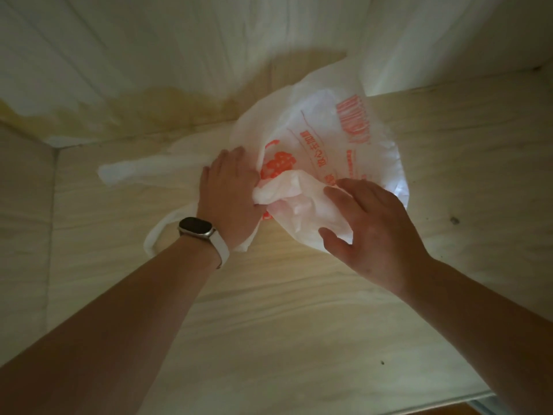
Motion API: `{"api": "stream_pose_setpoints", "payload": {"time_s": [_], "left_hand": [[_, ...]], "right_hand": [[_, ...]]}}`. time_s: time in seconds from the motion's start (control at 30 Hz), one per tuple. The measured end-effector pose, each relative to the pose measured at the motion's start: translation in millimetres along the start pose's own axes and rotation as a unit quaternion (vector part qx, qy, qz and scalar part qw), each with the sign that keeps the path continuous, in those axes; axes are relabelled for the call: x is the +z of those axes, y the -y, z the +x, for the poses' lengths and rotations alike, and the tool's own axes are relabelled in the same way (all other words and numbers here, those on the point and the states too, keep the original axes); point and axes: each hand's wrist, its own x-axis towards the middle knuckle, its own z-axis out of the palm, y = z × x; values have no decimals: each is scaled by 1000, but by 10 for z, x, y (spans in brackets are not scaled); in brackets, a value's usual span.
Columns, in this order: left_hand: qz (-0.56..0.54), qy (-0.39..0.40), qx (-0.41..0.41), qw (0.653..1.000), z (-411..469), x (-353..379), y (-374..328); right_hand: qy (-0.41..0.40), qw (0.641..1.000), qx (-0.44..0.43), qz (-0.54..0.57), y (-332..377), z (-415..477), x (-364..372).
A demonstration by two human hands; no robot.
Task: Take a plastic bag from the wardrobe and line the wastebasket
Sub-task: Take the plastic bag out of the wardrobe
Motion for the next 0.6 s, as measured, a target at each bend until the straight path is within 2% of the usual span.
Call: {"api": "stream_pose_setpoints", "payload": {"time_s": [0.07,0.13,0.3,0.6], "left_hand": [[-80,12,-12,997,-116,0,-3],[-110,11,-10,994,-232,-34,-24],[-200,3,-73,977,-491,-238,-139],[-290,3,-97,952,-990,-1137,-330]], "right_hand": [[8,1000,0,-3,30,-21,-8],[14,1000,-2,-6,72,-42,-23],[22,1000,1,-10,218,-120,-166],[10,1000,14,-1,718,-297,-943]]}}
